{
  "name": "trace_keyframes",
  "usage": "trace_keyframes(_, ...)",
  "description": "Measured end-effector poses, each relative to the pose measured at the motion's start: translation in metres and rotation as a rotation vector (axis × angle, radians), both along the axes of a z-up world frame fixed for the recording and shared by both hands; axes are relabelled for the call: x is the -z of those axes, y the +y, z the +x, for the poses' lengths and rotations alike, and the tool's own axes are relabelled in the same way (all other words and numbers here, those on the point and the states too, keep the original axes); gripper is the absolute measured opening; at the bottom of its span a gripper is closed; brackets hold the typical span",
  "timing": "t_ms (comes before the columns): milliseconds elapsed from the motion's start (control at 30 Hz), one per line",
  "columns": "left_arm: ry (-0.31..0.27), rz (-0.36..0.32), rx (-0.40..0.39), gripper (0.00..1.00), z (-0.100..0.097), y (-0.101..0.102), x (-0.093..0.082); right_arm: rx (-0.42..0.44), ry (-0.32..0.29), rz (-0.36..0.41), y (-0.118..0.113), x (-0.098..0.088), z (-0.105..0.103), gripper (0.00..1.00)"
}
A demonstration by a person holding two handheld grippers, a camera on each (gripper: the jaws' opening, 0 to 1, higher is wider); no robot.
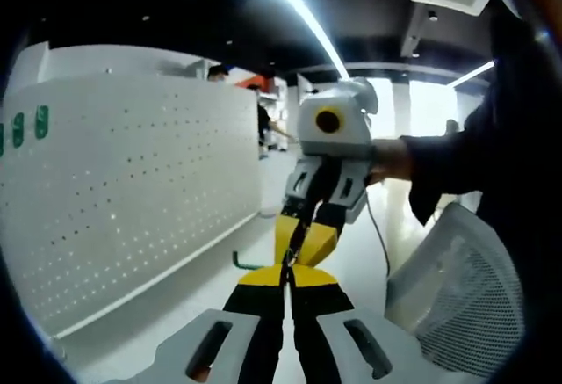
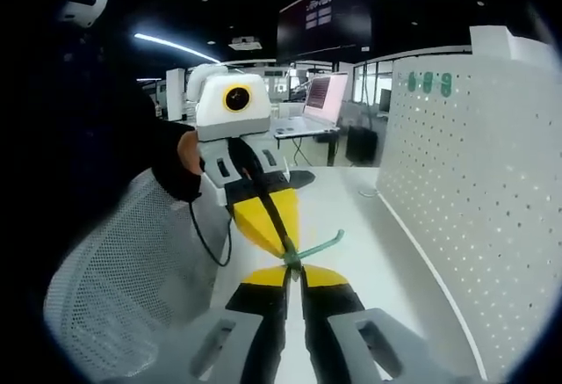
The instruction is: Insert the hook assembly into the mounting plate slot until the hook locks in place.
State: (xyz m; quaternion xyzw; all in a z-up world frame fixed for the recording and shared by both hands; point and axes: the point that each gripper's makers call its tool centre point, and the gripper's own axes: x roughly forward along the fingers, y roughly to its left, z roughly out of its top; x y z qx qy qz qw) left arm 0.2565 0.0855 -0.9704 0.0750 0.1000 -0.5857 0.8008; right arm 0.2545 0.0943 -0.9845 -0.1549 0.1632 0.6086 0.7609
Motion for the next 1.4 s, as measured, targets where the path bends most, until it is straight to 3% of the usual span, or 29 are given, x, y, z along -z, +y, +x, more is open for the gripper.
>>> trace_keyframes(400,-0.010,0.016,0.002,0.01,0.000,0.001,0.001,0.008,-0.003,0.010,-0.003,-0.003,0.001,0.03)
trace_keyframes(567,-0.038,0.065,0.002,0.01,-0.001,0.001,0.007,0.009,-0.012,0.015,-0.003,-0.007,0.002,0.03)
trace_keyframes(1000,-0.062,0.136,0.016,0.01,-0.003,0.001,0.017,-0.019,-0.031,-0.037,-0.003,-0.004,-0.003,0.03)
trace_keyframes(1400,-0.068,0.152,0.036,0.01,-0.006,0.000,0.020,-0.048,-0.039,-0.093,-0.006,0.006,-0.007,0.03)
